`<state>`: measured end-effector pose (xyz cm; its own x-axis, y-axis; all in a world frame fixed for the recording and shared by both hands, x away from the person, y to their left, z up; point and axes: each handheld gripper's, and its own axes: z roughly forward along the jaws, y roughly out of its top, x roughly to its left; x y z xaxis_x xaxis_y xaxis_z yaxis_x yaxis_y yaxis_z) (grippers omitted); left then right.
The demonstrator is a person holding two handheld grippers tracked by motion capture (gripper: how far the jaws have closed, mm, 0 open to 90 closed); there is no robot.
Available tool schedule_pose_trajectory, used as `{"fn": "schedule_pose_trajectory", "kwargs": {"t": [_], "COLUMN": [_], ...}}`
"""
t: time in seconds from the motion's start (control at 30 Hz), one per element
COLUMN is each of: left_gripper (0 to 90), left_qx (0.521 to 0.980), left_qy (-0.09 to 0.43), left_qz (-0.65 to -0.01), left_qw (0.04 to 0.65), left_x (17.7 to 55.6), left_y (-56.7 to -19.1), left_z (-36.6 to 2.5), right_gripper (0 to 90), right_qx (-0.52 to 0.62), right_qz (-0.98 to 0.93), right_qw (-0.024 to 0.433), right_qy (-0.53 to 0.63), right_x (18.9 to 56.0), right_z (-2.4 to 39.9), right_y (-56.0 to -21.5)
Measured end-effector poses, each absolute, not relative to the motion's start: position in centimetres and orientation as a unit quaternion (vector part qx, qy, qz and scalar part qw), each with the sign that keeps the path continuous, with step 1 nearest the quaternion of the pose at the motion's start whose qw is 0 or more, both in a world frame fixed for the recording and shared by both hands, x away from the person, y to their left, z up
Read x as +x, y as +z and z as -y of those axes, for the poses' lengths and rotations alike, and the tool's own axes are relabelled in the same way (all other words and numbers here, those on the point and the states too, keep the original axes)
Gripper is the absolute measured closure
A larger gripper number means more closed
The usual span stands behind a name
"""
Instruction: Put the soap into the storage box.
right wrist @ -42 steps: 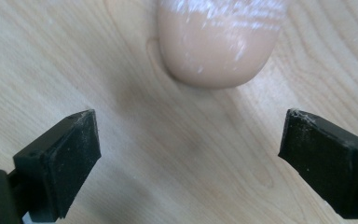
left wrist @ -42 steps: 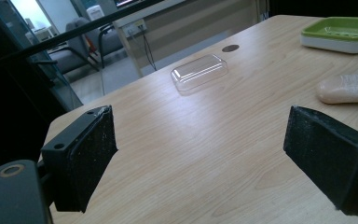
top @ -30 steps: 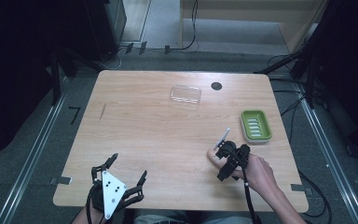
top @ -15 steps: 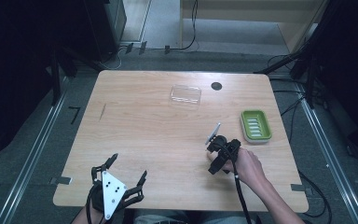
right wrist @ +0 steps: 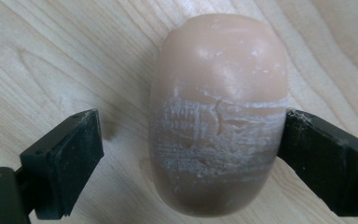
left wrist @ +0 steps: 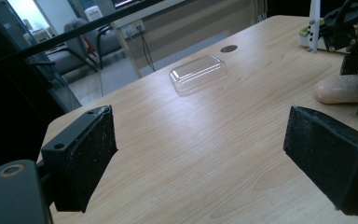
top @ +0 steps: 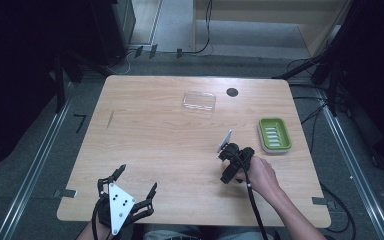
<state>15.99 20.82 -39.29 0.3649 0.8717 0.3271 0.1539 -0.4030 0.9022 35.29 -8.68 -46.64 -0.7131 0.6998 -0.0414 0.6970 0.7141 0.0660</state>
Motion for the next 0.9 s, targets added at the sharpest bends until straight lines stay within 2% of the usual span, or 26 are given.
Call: {"fn": "schedule_pose_trajectory", "kwargs": {"t": [0.13,0.63,0.67,0.7,0.73,0.77,0.8,0.9], "left_gripper": [9.9,9.9,9.9,9.9,9.9,9.9,9.9,9.9], "left_qx": [0.716,0.715,0.715,0.715,0.715,0.715,0.715,0.715], "left_qy": [0.435,0.436,0.436,0.436,0.437,0.437,0.437,0.437], "left_qz": [-0.358,-0.358,-0.358,-0.357,-0.357,-0.357,-0.357,-0.357], "left_qw": [0.413,0.413,0.413,0.413,0.414,0.413,0.413,0.413], "left_x": [15.99,15.95,15.95,15.94,15.93,15.92,15.92,15.92], "left_y": [-39.30,-39.30,-39.31,-39.30,-39.30,-39.30,-39.30,-39.31], "left_z": [-20.80,-20.80,-20.79,-20.79,-20.79,-20.78,-20.78,-20.78], "right_gripper": [12.5,15.7,19.4,19.4,25.9,25.9,32.5,32.6], "right_qx": [0.381,0.382,0.384,0.384,0.384,0.384,0.386,0.388], "right_qz": [-0.924,-0.923,-0.923,-0.923,-0.923,-0.923,-0.922,-0.921], "right_qw": [0.030,0.020,0.016,0.016,0.015,0.015,0.017,0.014], "right_qy": [0.018,0.024,0.024,0.024,0.029,0.029,0.035,0.034], "right_x": [35.40,35.47,35.48,35.48,35.55,35.55,35.57,35.64], "right_z": [8.82,9.06,9.12,9.12,9.31,9.31,9.47,9.53], "right_y": [-46.98,-46.99,-46.90,-46.90,-46.74,-46.74,-46.63,-46.56]}}
